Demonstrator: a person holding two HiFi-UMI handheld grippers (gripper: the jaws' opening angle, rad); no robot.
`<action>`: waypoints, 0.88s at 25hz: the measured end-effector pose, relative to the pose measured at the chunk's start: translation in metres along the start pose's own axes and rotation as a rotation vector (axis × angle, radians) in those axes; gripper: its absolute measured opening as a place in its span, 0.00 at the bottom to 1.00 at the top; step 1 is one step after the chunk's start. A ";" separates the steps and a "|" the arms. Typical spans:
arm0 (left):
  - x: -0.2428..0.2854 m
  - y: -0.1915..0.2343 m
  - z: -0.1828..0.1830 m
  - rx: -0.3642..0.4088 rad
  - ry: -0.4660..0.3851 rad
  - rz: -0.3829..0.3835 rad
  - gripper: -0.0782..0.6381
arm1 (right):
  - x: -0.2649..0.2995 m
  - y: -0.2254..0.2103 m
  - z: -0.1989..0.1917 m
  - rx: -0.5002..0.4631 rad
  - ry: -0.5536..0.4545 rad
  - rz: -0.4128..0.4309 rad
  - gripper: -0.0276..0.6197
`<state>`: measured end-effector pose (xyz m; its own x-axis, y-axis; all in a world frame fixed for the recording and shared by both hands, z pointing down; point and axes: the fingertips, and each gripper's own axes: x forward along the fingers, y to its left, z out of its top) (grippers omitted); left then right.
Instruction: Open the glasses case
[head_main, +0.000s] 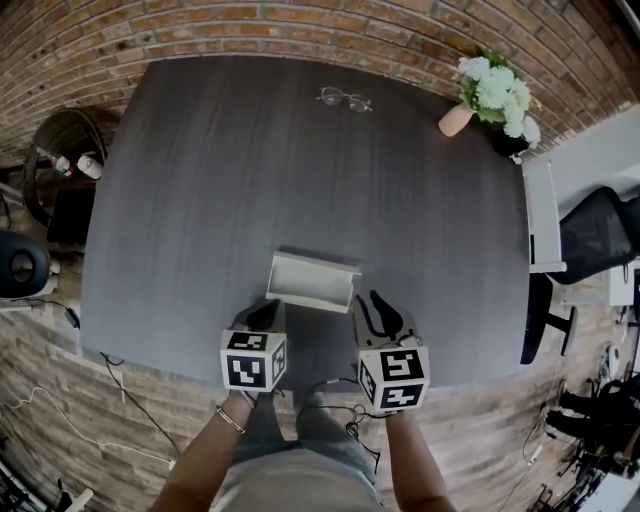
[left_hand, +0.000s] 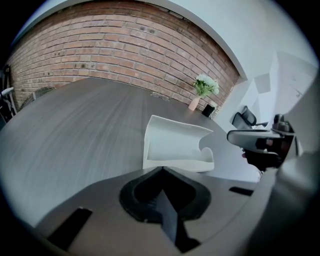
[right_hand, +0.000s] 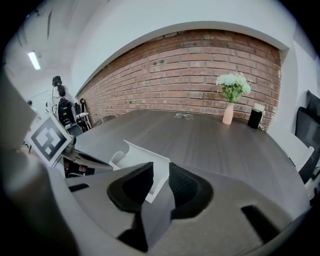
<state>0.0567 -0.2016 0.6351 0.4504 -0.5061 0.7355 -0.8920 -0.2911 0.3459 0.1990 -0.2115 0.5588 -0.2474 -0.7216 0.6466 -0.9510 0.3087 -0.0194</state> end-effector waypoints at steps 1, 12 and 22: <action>-0.001 0.000 0.000 -0.003 0.000 0.002 0.10 | -0.002 0.000 0.003 0.002 -0.007 -0.002 0.20; -0.066 -0.012 0.049 0.003 -0.166 0.012 0.10 | -0.046 -0.019 0.039 0.079 -0.147 -0.087 0.08; -0.158 0.001 0.129 0.027 -0.449 0.115 0.10 | -0.105 -0.044 0.093 0.155 -0.342 -0.139 0.05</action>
<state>-0.0106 -0.2267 0.4444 0.3265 -0.8358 0.4414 -0.9384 -0.2305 0.2576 0.2495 -0.2070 0.4213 -0.1366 -0.9227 0.3604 -0.9901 0.1148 -0.0813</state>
